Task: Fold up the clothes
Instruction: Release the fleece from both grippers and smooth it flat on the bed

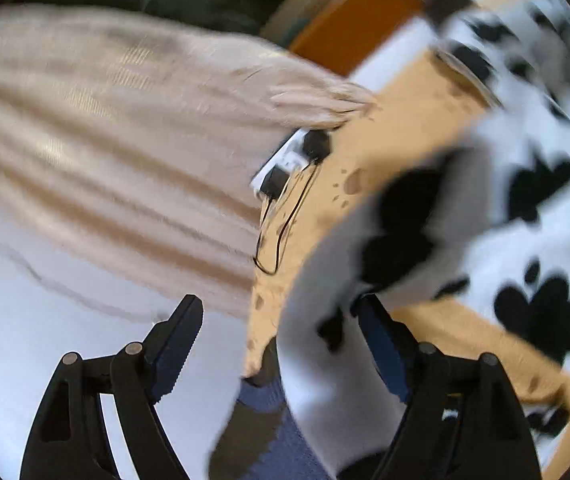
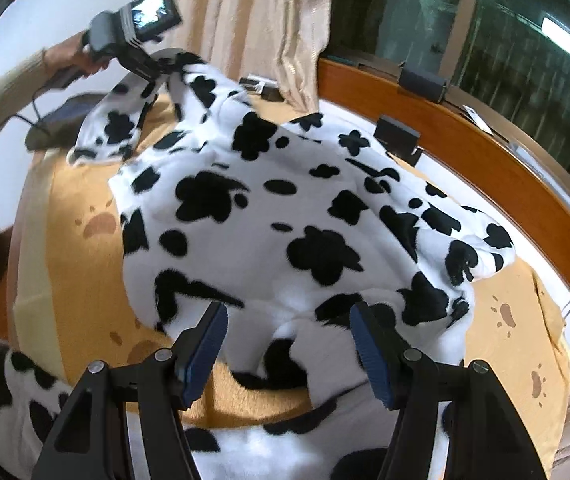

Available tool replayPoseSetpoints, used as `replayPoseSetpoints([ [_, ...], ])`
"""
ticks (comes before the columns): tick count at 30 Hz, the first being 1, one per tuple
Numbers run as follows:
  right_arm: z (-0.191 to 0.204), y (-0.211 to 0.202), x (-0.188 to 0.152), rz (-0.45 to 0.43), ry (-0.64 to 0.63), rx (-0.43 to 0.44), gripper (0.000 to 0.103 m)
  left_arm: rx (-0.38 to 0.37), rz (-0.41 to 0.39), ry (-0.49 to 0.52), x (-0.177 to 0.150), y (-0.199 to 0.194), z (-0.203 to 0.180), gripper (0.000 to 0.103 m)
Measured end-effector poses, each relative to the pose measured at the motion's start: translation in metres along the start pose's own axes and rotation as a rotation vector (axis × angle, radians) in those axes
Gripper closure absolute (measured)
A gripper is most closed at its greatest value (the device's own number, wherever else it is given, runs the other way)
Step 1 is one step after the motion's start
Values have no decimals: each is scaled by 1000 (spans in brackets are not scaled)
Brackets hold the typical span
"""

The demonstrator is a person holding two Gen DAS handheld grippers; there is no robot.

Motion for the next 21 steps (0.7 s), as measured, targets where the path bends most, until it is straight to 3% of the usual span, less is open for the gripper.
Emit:
replayPoseSetpoints([
  [7, 6, -3, -14, 1, -98, -32, 37, -64, -219, 319, -55, -66, -68, 17],
  [11, -6, 6, -17, 32, -60, -40, 37, -163, -318, 461, -87, -108, -100, 17],
  [16, -11, 16, -10, 47, -11, -19, 37, -319, -387, 472, -89, -131, -119, 17],
  [21, -8, 14, -5, 41, 16, 19, 37, -346, -420, 537, -78, -131, -140, 17],
])
Point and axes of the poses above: each gripper's, at about its wrist camera, not at the fingertips, and y roughly the way its jaws point, z to its left, x to its top, the point moved 1 cm from there along y, roughly the way its jaws point, and after that the axes turned 10 degrees about -x, right-handed, at the moved point
